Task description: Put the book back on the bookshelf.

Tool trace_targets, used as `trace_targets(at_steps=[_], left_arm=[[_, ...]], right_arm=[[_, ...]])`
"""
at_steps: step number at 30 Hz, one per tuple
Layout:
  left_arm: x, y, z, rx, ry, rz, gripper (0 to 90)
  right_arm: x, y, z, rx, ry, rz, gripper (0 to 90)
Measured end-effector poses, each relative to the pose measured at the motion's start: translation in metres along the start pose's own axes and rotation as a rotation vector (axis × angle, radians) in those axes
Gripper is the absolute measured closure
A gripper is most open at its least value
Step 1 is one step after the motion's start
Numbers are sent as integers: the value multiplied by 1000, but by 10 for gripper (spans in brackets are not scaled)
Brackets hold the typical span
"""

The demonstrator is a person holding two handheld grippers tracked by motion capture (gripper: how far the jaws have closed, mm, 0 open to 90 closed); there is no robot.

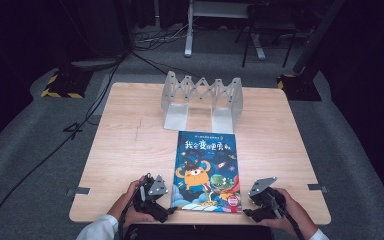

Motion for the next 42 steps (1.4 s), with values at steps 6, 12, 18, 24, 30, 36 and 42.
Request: trace_targets(at_steps=[6,12,18,24,30,36,42], left_arm=[[-1,6,2,-9,20,-10,191],[-3,9,5,-12,23,-13,209],[-6,12,10,-17,21,-15,212],[-1,8,2,22,11,14,167],[3,6,-3,36,11,27,157],[-1,13,3,-10,34,-17,290],[0,11,3,7,42,-19,329]], right_arm=[[0,-8,4,32,-35,28,469],[1,-14,10,60,-94,44,480],[-1,-13,20,83,-149,38,547],[-1,-16,25,134,-213,26,657],[-1,-17,25,121,-202,29,656],[-2,-18,28,123,-163,49,681],[-2,-16,25,101,-117,70,682]])
Point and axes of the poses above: each handheld gripper's, and its own axes: x roughly backward along the jaws, z roughly out of its top, y roughly to its right, the point moved 3 cm from there along -x, roughly forward along the jaws, and after that the axes turned 5 degrees about -y, right-handed, at the moved point
